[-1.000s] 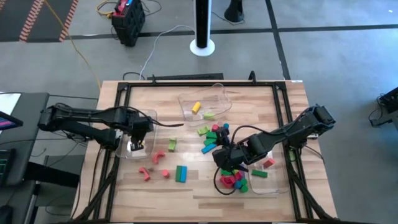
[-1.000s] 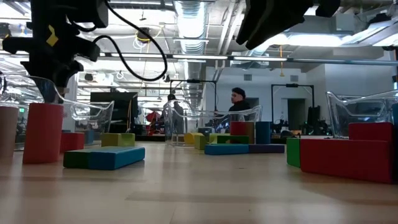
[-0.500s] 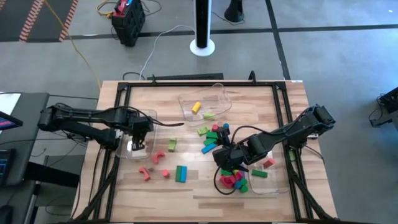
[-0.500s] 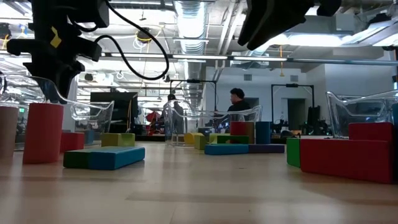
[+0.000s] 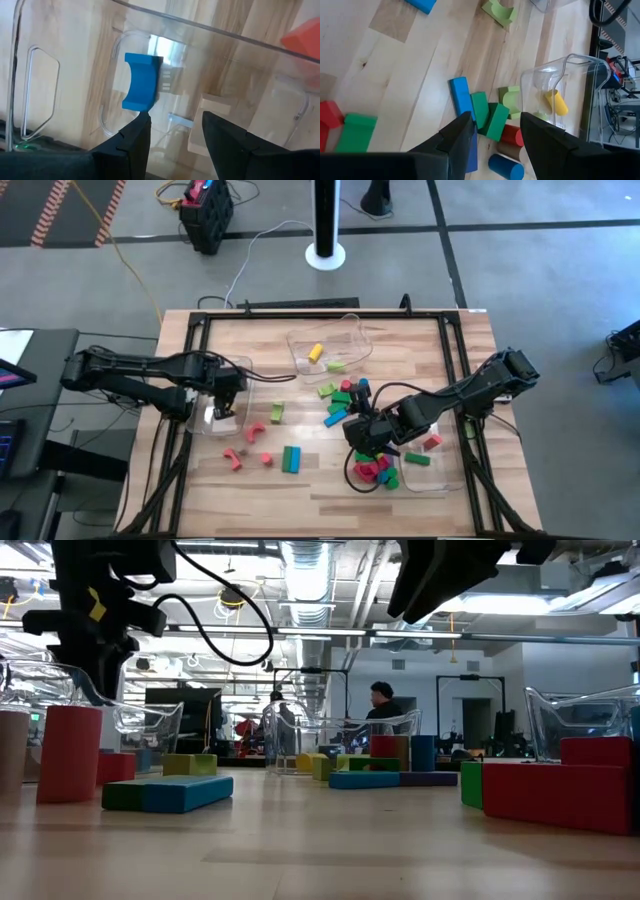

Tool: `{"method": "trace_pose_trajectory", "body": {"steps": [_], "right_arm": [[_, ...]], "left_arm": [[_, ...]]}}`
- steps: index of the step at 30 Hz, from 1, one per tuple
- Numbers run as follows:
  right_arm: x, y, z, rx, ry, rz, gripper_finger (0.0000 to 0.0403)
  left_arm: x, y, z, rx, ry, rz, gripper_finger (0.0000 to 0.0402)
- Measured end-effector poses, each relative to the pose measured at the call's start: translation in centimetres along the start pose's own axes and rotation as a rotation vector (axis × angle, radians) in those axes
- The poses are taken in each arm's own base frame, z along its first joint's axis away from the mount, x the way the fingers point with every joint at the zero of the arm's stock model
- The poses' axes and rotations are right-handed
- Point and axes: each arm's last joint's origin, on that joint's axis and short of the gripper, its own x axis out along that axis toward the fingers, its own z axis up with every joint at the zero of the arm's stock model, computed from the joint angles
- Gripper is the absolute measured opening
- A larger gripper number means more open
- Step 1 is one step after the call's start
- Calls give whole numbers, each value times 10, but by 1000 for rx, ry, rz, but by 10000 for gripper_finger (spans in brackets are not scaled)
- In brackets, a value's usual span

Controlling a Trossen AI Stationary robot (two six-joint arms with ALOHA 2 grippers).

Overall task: Sort blocks by size
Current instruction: Put the blue rectangular block into the right transparent bin

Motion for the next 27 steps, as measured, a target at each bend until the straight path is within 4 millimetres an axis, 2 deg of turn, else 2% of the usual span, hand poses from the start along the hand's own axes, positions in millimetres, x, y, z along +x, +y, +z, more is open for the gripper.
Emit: {"method": "trace_pose_trajectory", "body": {"steps": [4, 16, 27], "right_arm": [[0, 0, 0, 1, -1, 0, 203], [0, 0, 0, 12, -2, 4, 203], [0, 1, 0, 29, -6, 31, 203]], "left_arm": [[-3, 0, 2, -4, -16, -2, 173], [-30, 2, 21, -1, -161, -27, 172], [-48, -16, 34, 91, -335, -135, 172]]}}
